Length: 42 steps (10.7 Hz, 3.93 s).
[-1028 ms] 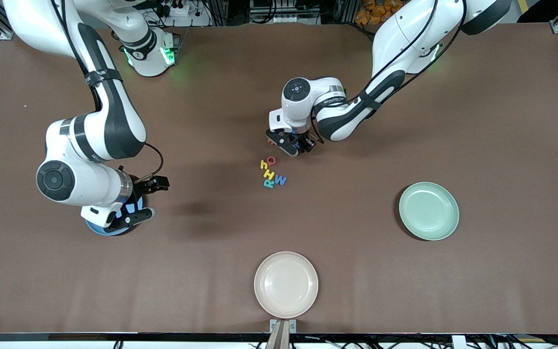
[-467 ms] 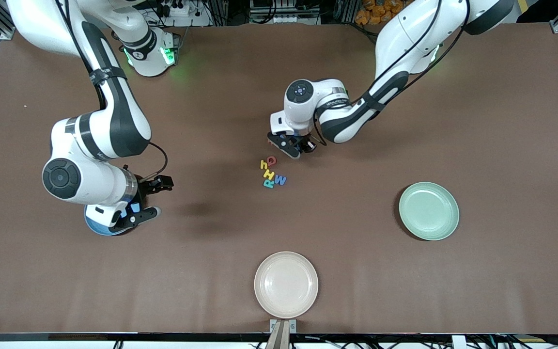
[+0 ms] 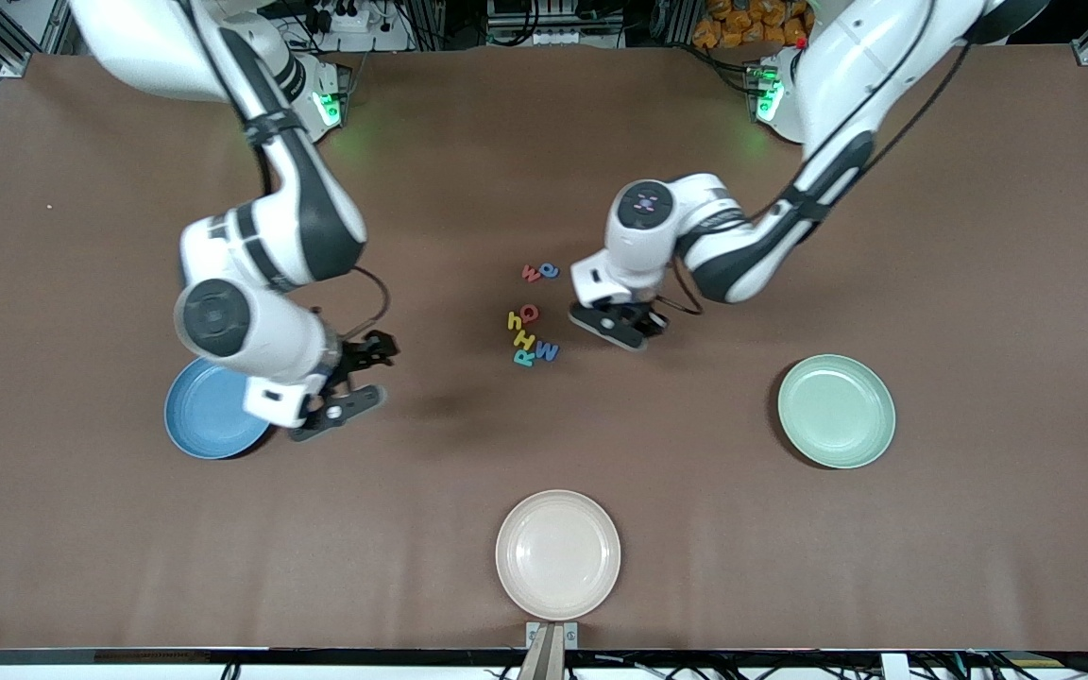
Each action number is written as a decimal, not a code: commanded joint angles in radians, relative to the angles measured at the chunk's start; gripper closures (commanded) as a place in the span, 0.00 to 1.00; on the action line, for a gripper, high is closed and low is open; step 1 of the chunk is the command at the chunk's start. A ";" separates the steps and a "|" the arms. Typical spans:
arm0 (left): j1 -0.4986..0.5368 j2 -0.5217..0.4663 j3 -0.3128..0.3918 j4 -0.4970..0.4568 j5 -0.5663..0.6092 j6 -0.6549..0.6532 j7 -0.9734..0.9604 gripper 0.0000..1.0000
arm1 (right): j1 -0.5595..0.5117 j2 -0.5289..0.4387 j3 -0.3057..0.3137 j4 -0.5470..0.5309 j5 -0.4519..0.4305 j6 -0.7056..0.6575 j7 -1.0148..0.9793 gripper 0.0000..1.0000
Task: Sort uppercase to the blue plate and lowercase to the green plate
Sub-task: 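Carry the m onto the green plate while the right gripper reaches the letters, then grasp the blue letter W with the right gripper while the left gripper withdraws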
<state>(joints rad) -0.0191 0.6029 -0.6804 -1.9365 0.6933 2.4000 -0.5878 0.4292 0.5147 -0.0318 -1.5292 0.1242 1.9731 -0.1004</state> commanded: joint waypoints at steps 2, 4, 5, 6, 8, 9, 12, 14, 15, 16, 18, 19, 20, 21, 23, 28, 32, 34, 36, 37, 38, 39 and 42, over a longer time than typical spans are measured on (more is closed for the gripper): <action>0.131 -0.029 0.005 -0.002 -0.011 -0.024 0.114 1.00 | 0.133 0.111 -0.010 0.075 0.008 0.124 0.050 0.00; 0.156 -0.028 0.082 0.008 -0.003 -0.036 0.163 1.00 | 0.198 0.165 -0.010 0.099 0.003 0.206 0.047 0.00; 0.159 -0.025 0.137 0.026 -0.014 -0.050 0.193 1.00 | 0.222 0.192 -0.010 0.101 -0.003 0.242 0.036 0.00; 0.154 -0.023 0.160 0.042 -0.038 -0.061 0.210 1.00 | 0.242 0.215 -0.010 0.101 -0.003 0.247 0.009 0.00; 0.165 -0.060 0.163 0.054 -0.102 -0.119 0.218 1.00 | 0.288 0.286 -0.010 0.153 -0.008 0.250 -0.092 0.00; 0.171 -0.077 0.163 0.066 -0.133 -0.145 0.221 1.00 | 0.302 0.316 -0.010 0.185 -0.012 0.250 -0.126 0.00; 0.244 -0.092 0.179 0.086 -0.254 -0.171 0.415 1.00 | 0.331 0.364 -0.010 0.224 -0.038 0.250 -0.218 0.00; 0.267 -0.080 0.209 0.094 -0.291 -0.171 0.506 1.00 | 0.361 0.377 -0.011 0.222 -0.082 0.253 -0.214 0.00; 0.281 -0.077 0.216 0.096 -0.296 -0.171 0.525 1.00 | 0.376 0.384 -0.011 0.221 -0.098 0.254 -0.211 0.00; 0.294 -0.068 0.216 0.097 -0.296 -0.171 0.525 1.00 | 0.382 0.389 -0.011 0.218 -0.098 0.266 -0.209 0.00; 0.300 -0.054 0.217 0.108 -0.296 -0.170 0.525 0.79 | 0.391 0.404 -0.011 0.210 -0.097 0.312 -0.209 0.00; 0.300 -0.054 0.217 0.111 -0.296 -0.170 0.520 0.47 | 0.394 0.413 -0.011 0.210 -0.097 0.316 -0.209 0.00; 0.297 -0.057 0.217 0.120 -0.296 -0.171 0.514 0.31 | 0.393 0.413 -0.011 0.210 -0.097 0.314 -0.209 0.00; 0.298 -0.069 0.217 0.123 -0.296 -0.173 0.522 0.00 | 0.393 0.413 -0.011 0.210 -0.097 0.314 -0.209 0.00; 0.288 -0.097 0.217 0.148 -0.298 -0.229 0.523 0.00 | 0.393 0.416 -0.013 0.198 -0.097 0.314 -0.209 0.00; 0.252 -0.158 0.210 0.272 -0.394 -0.421 0.520 0.00 | 0.393 0.413 -0.014 0.196 -0.113 0.311 -0.209 0.68; 0.151 -0.296 0.219 0.272 -0.443 -0.490 0.519 0.00 | 0.395 0.410 -0.014 0.196 -0.175 0.302 -0.209 1.00; 0.053 -0.354 0.292 0.280 -0.466 -0.528 0.516 0.00 | 0.390 0.400 -0.014 0.196 -0.175 0.291 -0.206 1.00; 0.002 -0.399 0.373 0.278 -0.567 -0.568 0.513 0.00 | 0.382 0.389 -0.016 0.201 -0.172 0.261 -0.205 1.00; -0.004 -0.423 0.392 0.278 -0.596 -0.581 0.510 0.00 | 0.378 0.380 -0.016 0.201 -0.169 0.247 -0.196 1.00; -0.015 -0.446 0.418 0.278 -0.612 -0.593 0.510 0.00 | 0.361 0.374 -0.016 0.208 -0.166 0.224 -0.164 1.00; -0.039 -0.469 0.450 0.278 -0.614 -0.604 0.508 0.00 | 0.355 0.364 -0.017 0.211 -0.164 0.193 -0.132 1.00; -0.035 -0.537 0.466 0.280 -0.644 -0.643 0.507 0.00 | 0.318 0.326 -0.017 0.234 -0.164 0.084 -0.004 1.00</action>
<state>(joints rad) -0.0413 0.1160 -0.2360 -1.6450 0.0762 1.7865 -0.0841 0.7661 0.8780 -0.0582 -1.2945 -0.0348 2.1121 -0.1644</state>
